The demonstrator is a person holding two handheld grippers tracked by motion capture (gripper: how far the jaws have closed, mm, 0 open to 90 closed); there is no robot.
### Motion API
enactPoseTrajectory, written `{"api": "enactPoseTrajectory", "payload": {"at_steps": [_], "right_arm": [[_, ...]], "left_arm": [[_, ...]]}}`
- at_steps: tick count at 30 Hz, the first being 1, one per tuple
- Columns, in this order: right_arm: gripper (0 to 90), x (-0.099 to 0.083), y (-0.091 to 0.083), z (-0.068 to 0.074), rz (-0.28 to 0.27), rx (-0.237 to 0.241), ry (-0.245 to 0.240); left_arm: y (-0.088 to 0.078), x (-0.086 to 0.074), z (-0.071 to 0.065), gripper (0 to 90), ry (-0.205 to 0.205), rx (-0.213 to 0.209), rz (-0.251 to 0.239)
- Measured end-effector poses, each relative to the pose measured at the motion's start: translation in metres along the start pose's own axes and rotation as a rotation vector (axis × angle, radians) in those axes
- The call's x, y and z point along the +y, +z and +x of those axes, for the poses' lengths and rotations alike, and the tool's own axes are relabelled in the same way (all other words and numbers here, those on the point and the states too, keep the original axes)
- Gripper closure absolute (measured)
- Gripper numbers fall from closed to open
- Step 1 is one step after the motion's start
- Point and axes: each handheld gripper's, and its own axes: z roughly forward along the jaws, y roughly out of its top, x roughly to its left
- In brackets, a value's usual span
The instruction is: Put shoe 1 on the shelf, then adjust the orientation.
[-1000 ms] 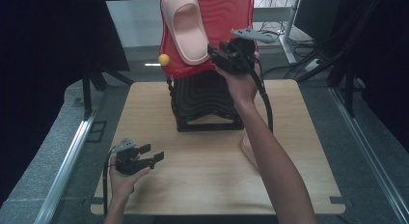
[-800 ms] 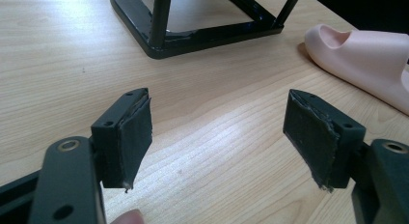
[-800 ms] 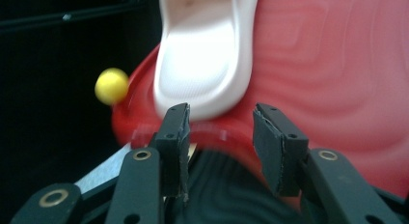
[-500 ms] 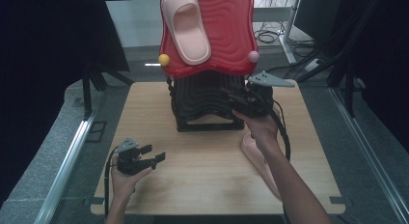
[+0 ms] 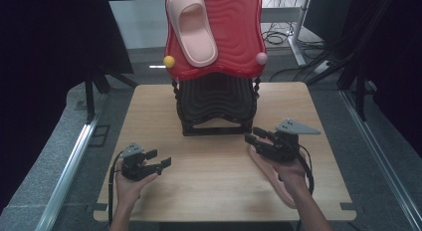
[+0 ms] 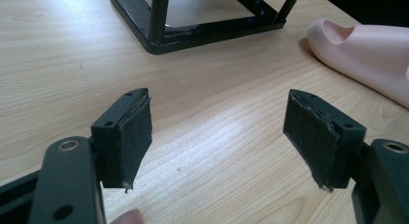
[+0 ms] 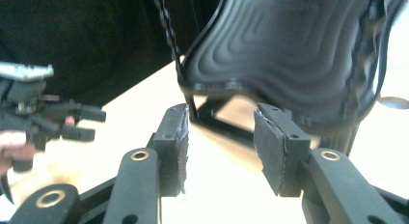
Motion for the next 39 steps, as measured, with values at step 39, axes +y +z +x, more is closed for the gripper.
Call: {"api": "enactPoseTrajectory", "payload": {"at_steps": [39], "right_arm": [[88.1, -0.108, -0.091, -0.094, 0.161, -0.316, 0.051]], "left_arm": [[0.010, 0.002, -0.007, 25.1, 0.025, -0.016, 0.017]]}}
